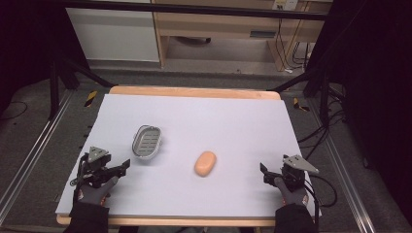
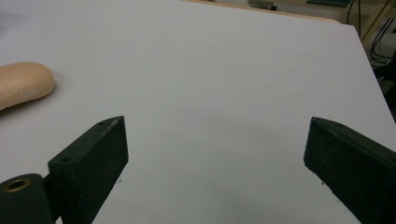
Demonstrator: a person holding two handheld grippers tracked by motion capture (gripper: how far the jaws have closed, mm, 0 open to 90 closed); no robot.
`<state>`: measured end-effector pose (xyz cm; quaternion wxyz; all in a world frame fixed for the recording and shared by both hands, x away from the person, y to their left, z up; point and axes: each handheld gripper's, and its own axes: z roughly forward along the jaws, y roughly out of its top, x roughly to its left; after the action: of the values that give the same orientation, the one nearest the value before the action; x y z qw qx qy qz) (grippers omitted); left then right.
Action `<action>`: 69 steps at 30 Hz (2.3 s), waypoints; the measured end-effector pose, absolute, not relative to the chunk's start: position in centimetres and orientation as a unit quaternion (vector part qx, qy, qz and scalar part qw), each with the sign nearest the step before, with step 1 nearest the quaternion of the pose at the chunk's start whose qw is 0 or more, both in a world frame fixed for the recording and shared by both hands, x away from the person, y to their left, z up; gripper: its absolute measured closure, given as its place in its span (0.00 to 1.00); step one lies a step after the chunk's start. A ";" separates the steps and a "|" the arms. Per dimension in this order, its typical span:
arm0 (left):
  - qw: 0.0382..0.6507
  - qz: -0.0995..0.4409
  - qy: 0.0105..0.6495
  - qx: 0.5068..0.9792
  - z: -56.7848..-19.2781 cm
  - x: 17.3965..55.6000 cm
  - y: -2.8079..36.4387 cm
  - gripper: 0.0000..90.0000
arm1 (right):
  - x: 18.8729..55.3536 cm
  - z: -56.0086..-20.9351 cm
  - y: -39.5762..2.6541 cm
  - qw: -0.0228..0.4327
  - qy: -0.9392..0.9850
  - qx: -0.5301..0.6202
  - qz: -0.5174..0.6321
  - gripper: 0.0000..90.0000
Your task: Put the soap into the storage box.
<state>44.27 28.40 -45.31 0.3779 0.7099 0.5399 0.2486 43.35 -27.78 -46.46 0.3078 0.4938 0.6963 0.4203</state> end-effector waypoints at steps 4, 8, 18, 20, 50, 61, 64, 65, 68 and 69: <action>0.382 0.248 0.532 0.714 -45.2 43.9 27.7 0.26 | 43.3 -46.6 -27.8 0.309 0.697 0.497 0.415 0.07; 0.387 0.239 0.530 0.715 -45.1 43.9 27.2 0.27 | 43.2 -46.5 -27.7 0.310 0.693 0.501 0.415 0.06; 0.392 0.230 0.512 0.729 -44.8 43.5 25.6 0.27 | 43.3 -46.9 -27.2 0.310 0.702 0.495 0.408 0.06; 0.391 0.228 0.508 0.733 -44.7 43.5 25.3 0.27 | 43.4 -46.9 -27.2 0.308 0.702 0.497 0.406 0.06; 0.403 0.220 0.464 0.757 -42.5 43.3 21.7 0.27 | 43.6 -46.8 -26.7 0.307 0.702 0.502 0.401 0.05; 0.403 0.223 0.448 0.767 -41.3 44.0 19.7 0.27 | 43.4 -46.7 -26.7 0.313 0.698 0.503 0.401 0.05; 0.404 0.221 0.443 0.769 -41.1 44.2 19.0 0.27 | 43.4 -46.8 -26.6 0.310 0.698 0.506 0.401 0.05; 0.404 0.221 0.443 0.769 -41.1 44.2 19.0 0.27 | 43.4 -46.8 -26.6 0.310 0.698 0.506 0.401 0.05; 0.409 0.219 0.440 0.769 -40.9 44.3 18.3 0.27 | 43.4 -46.8 -26.7 0.310 0.699 0.505 0.400 0.05; 0.410 0.220 0.437 0.770 -40.9 44.5 17.8 0.27 | 43.4 -46.8 -26.7 0.311 0.700 0.504 0.400 0.05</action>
<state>44.49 17.81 -40.90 0.4097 0.7696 0.4374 0.2201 43.41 -26.66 -46.84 0.3114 0.5039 0.6996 0.3997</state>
